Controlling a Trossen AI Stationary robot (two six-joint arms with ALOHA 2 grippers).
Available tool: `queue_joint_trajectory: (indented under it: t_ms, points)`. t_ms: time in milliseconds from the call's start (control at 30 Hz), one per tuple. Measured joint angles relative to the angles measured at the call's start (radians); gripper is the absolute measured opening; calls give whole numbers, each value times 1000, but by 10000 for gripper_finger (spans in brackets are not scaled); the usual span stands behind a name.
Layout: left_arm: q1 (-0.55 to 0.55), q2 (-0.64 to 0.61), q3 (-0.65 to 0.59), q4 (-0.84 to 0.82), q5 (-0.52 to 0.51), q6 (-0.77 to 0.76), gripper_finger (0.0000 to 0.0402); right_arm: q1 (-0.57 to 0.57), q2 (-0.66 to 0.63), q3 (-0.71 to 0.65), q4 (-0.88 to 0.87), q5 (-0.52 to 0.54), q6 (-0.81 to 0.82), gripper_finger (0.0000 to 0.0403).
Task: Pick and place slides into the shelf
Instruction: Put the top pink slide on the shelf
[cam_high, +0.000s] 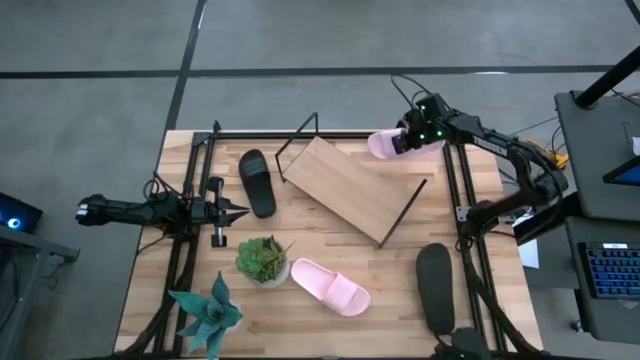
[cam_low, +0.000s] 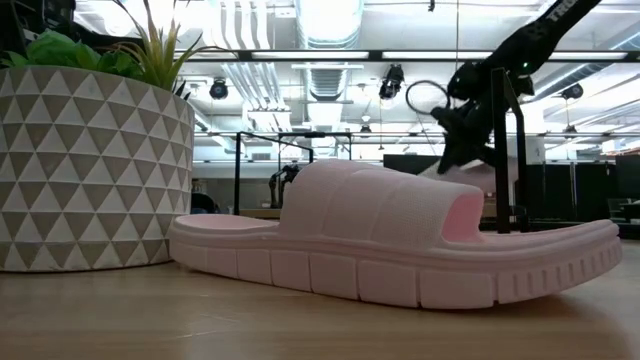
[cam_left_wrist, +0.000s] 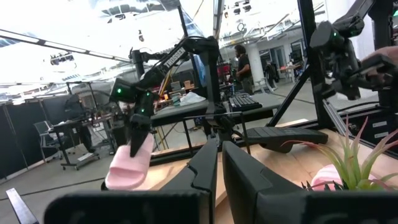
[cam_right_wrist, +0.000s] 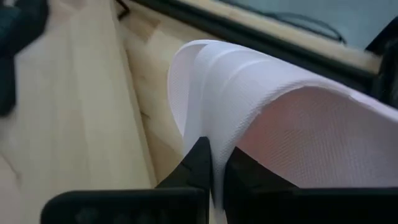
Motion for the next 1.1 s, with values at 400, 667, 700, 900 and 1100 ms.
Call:
queue_joint_trajectory:
  t_ms: [400, 667, 700, 900, 1100]
  points:
    - [0, 0, 0, 0, 0, 0, 11, 2, -133, 75, -151, -45, -8, 12]
    - [0, 0, 0, 0, 0, 0, 11, 44, -133, 154, -259, -142, -21, 13]
    - [0, 0, 0, 0, 0, 0, 11, 55, -133, 162, -275, -142, -31, 13]
    - [0, 0, 0, 0, 0, 0, 11, 120, -133, 222, -405, -149, -95, 13]
    - [0, 0, 0, 0, 0, 0, 11, 193, -133, 250, -512, -219, -184, 13]
